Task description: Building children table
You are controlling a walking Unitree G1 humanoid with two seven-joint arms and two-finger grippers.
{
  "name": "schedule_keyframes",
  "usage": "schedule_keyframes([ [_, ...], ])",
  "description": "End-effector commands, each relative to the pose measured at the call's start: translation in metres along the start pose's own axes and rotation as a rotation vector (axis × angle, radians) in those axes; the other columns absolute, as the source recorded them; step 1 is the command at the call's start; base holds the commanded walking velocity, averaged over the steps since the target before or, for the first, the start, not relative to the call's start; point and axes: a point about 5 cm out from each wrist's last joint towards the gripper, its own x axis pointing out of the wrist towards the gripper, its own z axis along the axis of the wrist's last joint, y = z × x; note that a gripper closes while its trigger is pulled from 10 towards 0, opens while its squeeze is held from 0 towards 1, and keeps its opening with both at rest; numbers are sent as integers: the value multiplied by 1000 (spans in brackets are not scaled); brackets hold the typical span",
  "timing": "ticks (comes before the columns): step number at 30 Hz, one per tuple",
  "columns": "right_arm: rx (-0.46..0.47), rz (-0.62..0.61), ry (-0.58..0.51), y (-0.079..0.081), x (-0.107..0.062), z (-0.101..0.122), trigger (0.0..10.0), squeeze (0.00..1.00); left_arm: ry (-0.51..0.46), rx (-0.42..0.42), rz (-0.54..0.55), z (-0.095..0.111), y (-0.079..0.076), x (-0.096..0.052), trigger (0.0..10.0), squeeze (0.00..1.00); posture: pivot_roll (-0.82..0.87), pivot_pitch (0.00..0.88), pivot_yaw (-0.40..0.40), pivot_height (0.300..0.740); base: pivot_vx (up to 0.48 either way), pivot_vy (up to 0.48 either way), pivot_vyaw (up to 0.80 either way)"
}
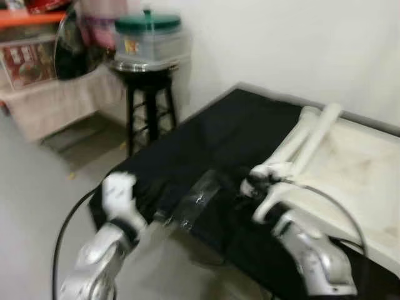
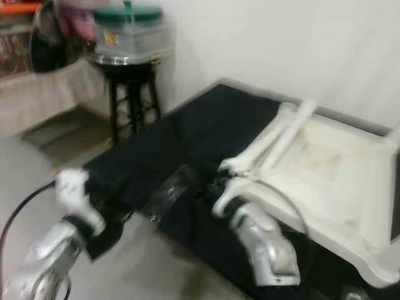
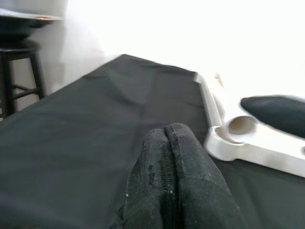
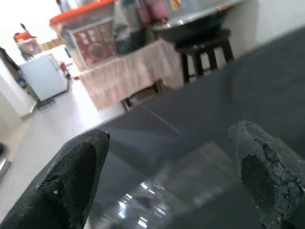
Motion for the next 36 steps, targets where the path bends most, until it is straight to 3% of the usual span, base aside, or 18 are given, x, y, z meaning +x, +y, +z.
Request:
schedule_keyframes([
  [1,14,7,9,3,-1,-4,10000,0,22,2,14,-4,3,-2,10000,0,-14,0,-55,740,0,0,-800],
  [36,26,9,10,3,1,-3,10000,0,23,4,13,-3,5,-2,10000,0,-6,0,-52,740,0,0,-800],
])
